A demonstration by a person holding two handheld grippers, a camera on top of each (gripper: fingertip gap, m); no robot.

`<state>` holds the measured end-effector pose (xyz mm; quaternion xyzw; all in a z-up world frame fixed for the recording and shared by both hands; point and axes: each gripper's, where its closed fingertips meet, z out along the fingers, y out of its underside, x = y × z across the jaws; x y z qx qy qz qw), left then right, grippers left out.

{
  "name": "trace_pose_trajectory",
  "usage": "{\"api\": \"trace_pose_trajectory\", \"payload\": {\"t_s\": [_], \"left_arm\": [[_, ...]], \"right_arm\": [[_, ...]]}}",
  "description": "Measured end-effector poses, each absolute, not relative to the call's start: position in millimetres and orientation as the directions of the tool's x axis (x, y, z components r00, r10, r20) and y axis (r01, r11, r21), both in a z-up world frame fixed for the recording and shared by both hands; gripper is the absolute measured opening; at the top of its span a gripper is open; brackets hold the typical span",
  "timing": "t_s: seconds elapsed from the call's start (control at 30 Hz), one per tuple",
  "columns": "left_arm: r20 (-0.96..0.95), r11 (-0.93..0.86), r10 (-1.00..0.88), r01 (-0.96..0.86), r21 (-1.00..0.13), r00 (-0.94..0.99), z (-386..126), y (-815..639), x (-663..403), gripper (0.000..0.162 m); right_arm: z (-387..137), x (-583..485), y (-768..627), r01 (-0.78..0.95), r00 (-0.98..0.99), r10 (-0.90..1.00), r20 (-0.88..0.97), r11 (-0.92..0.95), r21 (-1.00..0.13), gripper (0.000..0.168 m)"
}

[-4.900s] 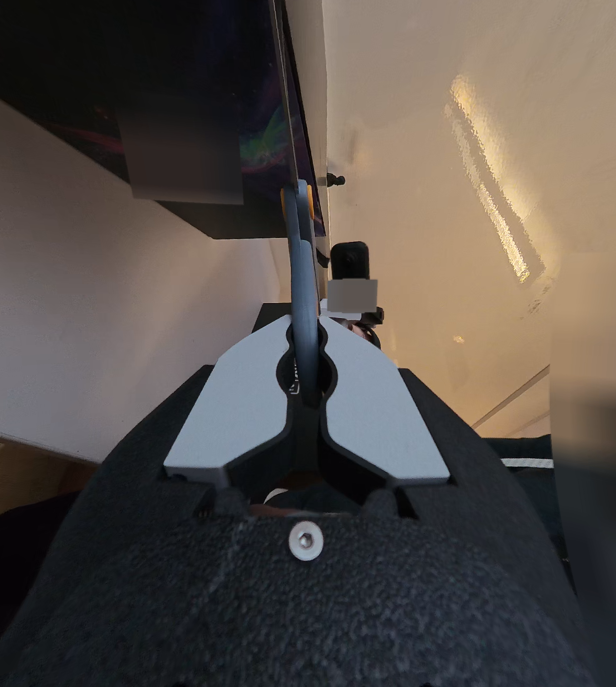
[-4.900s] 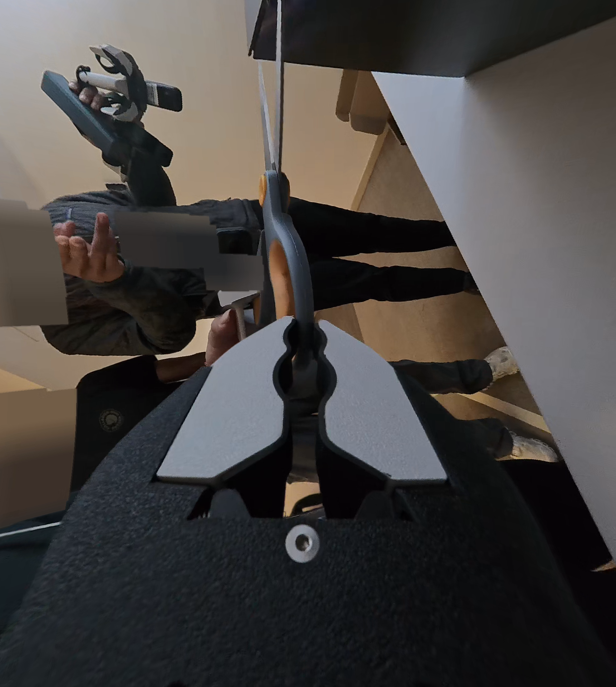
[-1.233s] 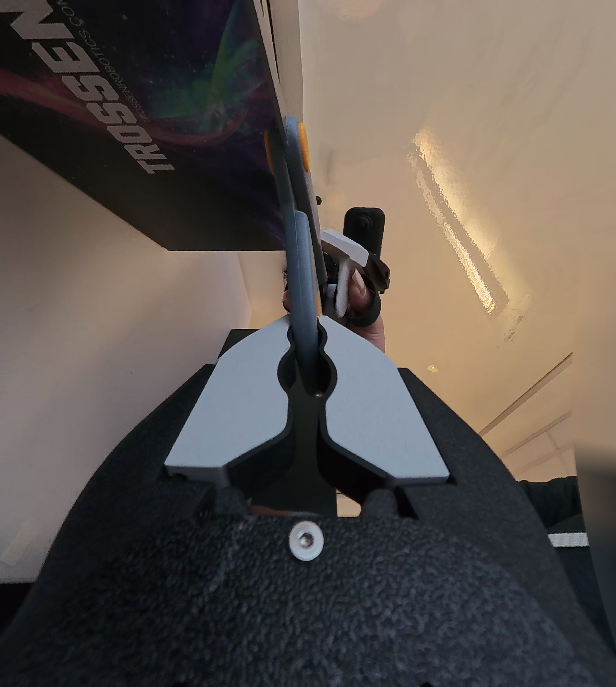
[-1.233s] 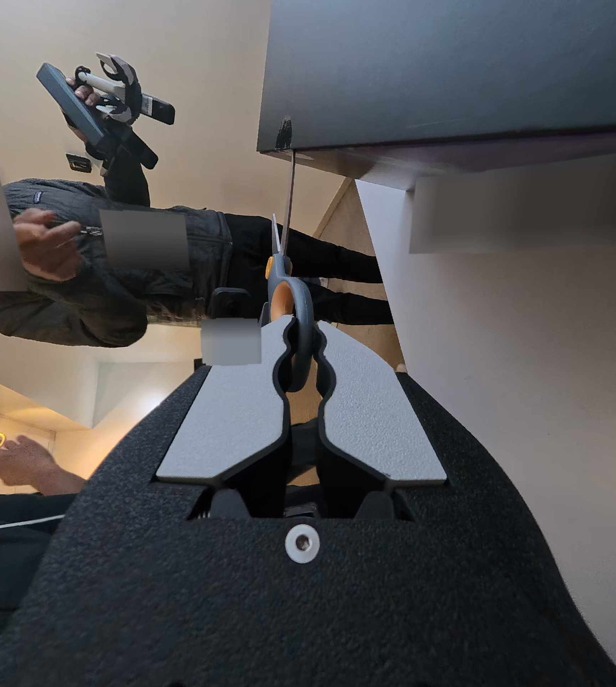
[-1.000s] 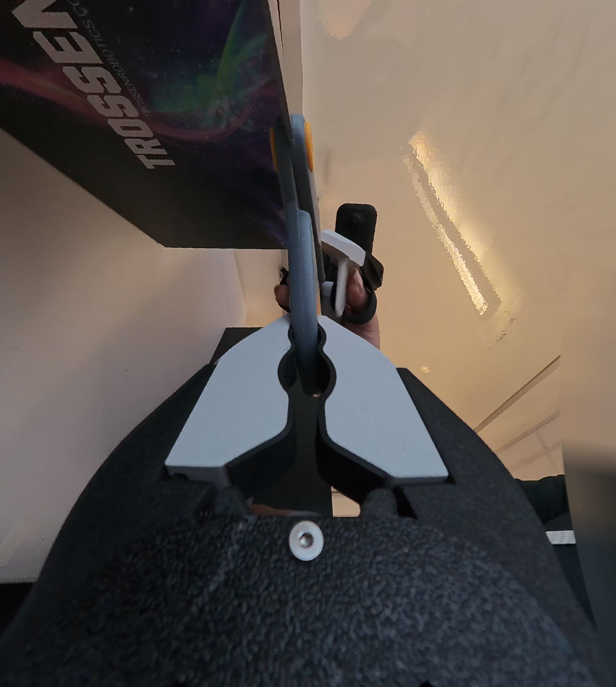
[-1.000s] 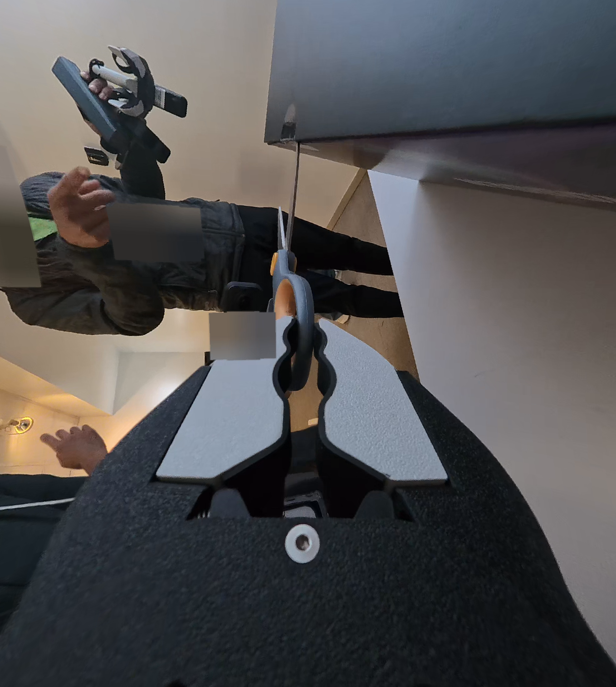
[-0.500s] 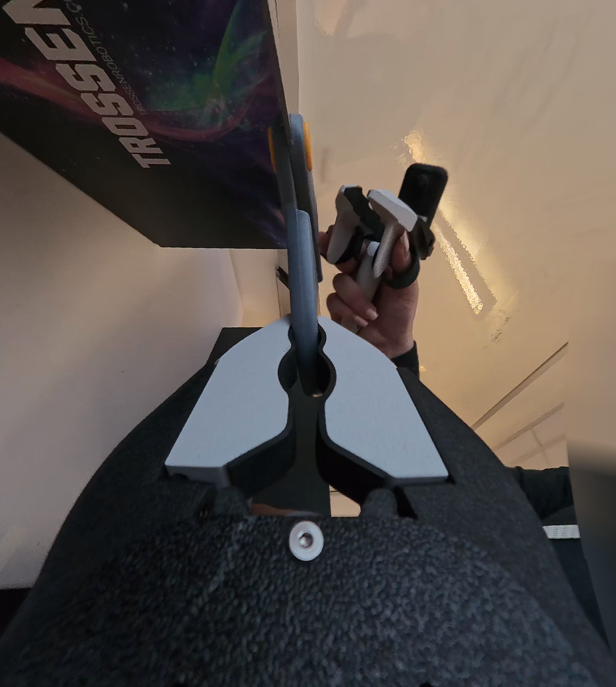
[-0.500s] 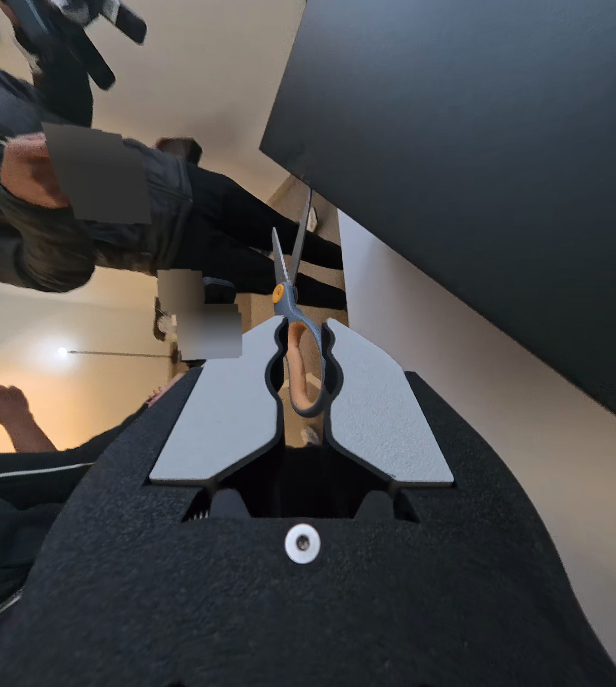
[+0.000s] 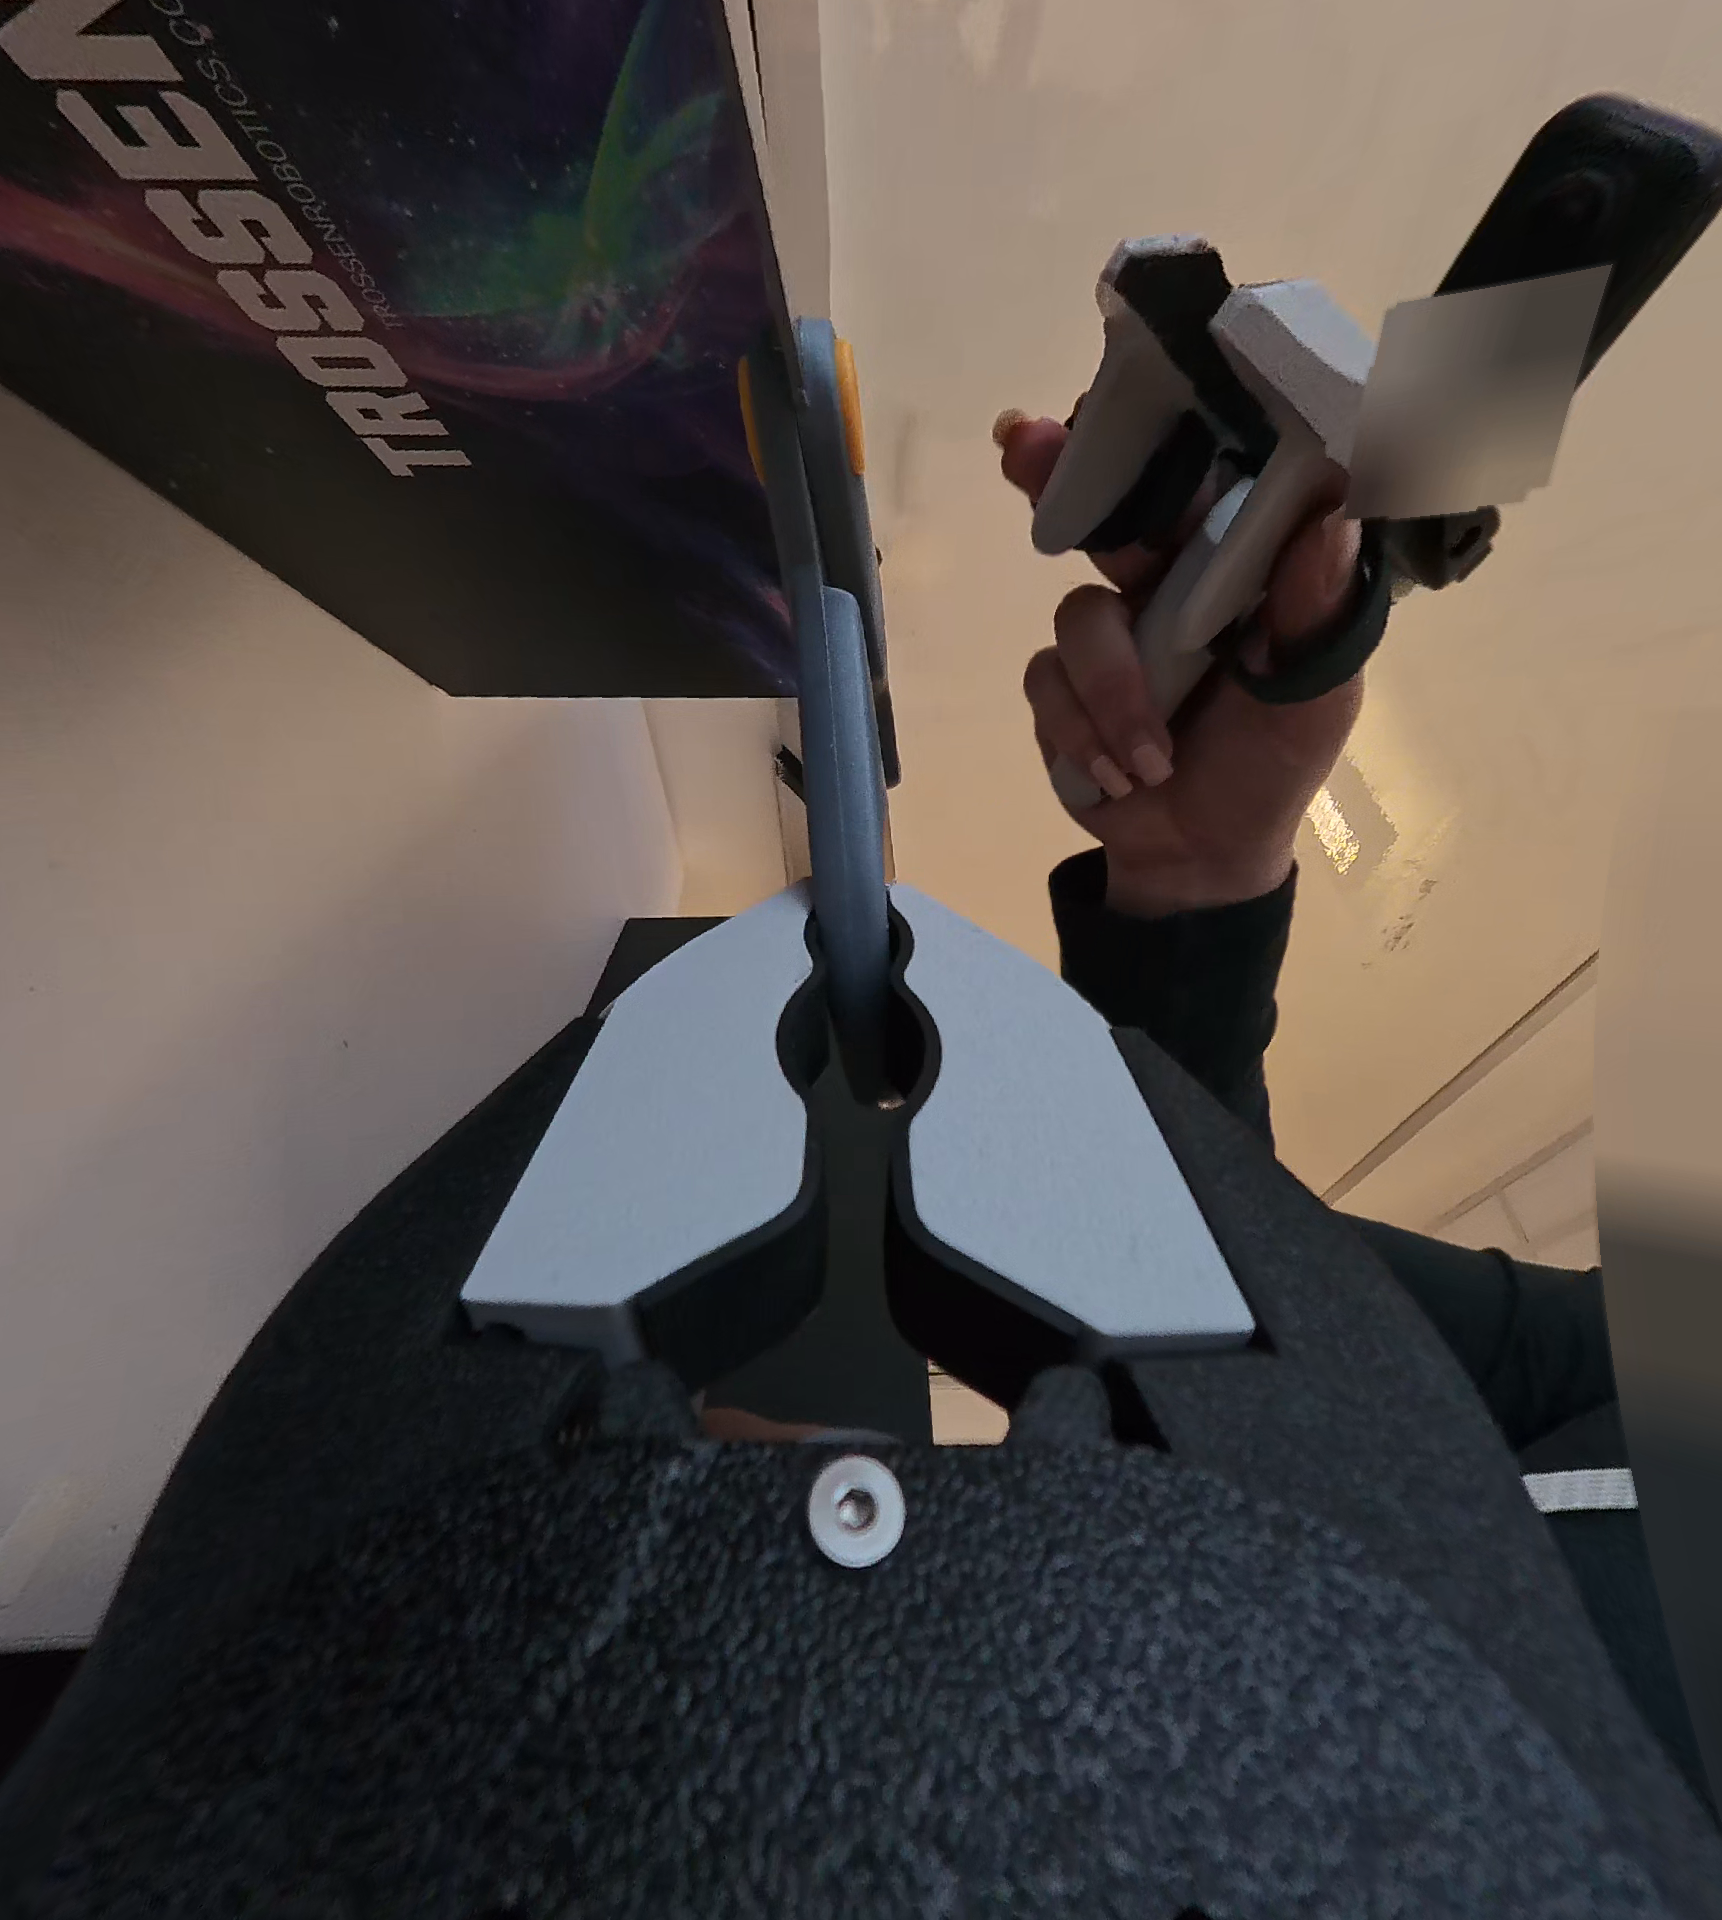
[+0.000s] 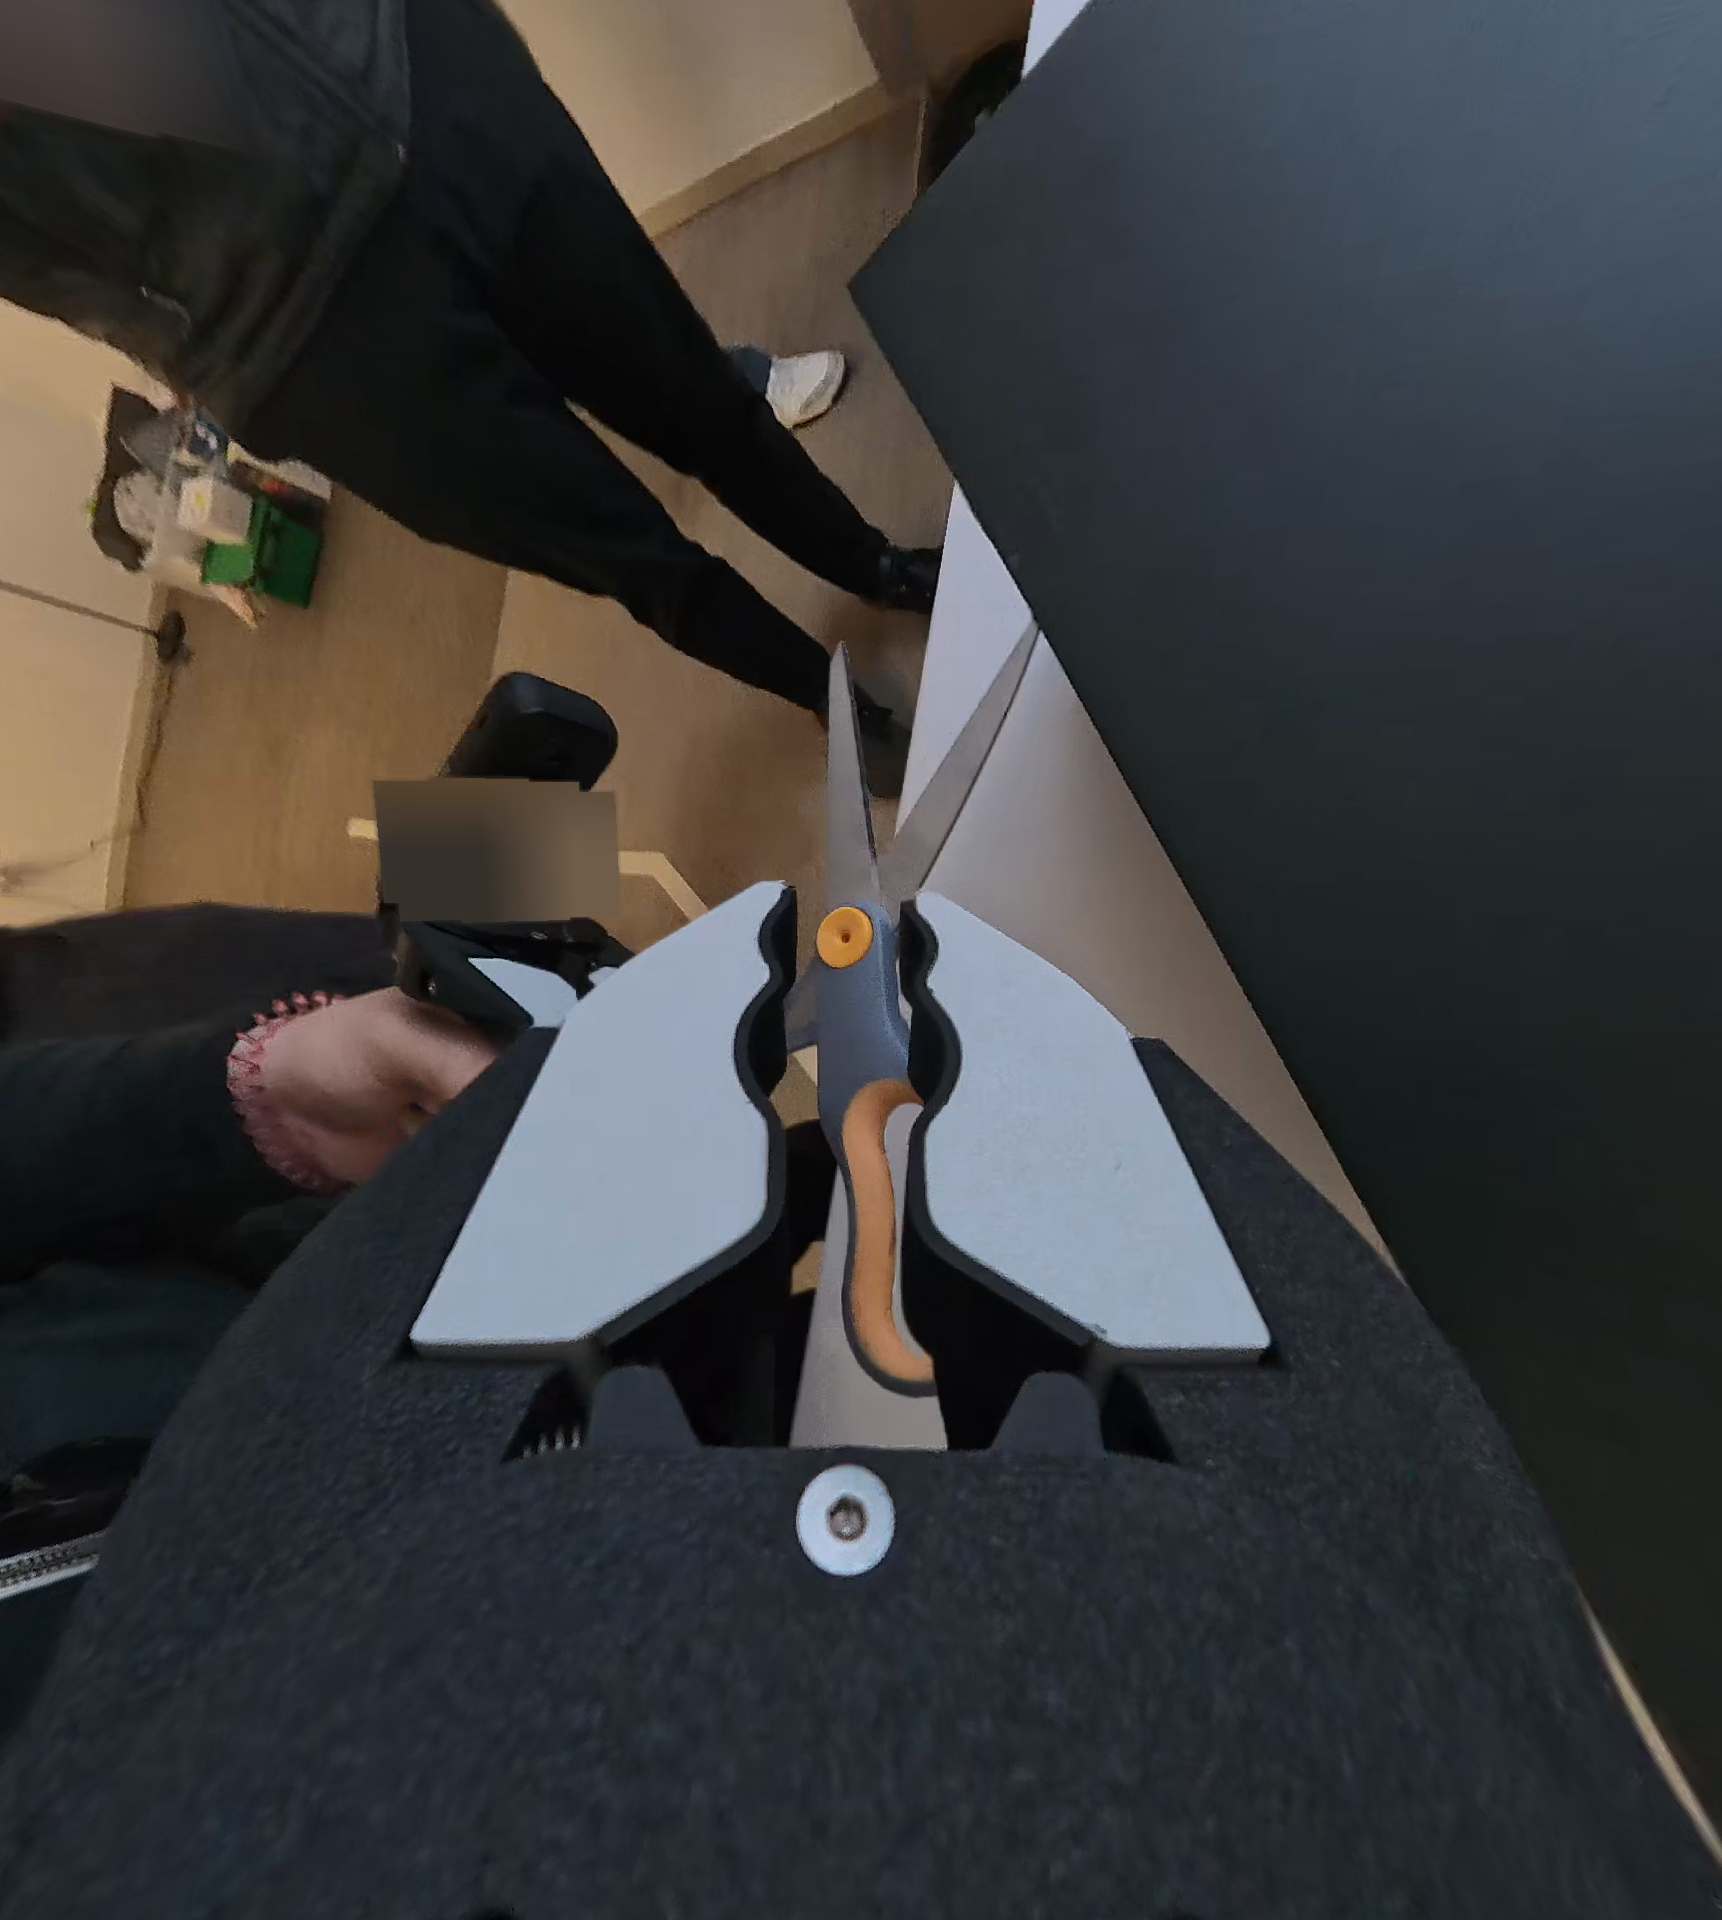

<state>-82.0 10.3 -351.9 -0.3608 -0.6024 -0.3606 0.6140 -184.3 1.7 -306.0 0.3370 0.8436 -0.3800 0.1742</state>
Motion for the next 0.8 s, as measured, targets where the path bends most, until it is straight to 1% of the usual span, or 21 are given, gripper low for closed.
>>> {"api": "trace_pose_trajectory", "payload": {"t_s": [0.2, 0.37, 0.53, 0.67, 0.8], "left_arm": [[1.000, 0.481, -0.008, 0.877, -0.008, 0.014, -353, 9, -81, 0.005], [1.000, 0.479, -0.008, 0.878, -0.009, 0.015, -352, 9, -80, 0.005], [1.000, 0.480, -0.006, 0.877, -0.010, 0.014, -351, 11, -79, 0.005], [1.000, 0.478, -0.004, 0.878, -0.012, 0.016, -349, 12, -79, 0.005], [1.000, 0.478, -0.005, 0.878, -0.011, 0.015, -349, 14, -79, 0.005]], "right_arm": [[-309, -183, -20, 0.571, -0.817, 0.374, -0.440, 0.633, -0.523, 0.017], [-310, -182, -36, 0.486, -0.868, 0.323, -0.377, 0.709, -0.511, 0.018], [-317, -175, -48, 0.374, -0.920, 0.251, -0.303, 0.793, -0.480, 0.019], [-332, -168, -54, 0.242, -0.967, 0.178, -0.184, 0.871, -0.428, 0.019], [-345, -164, -61, 0.180, -0.981, 0.138, -0.133, 0.901, -0.394, 0.018]]}}
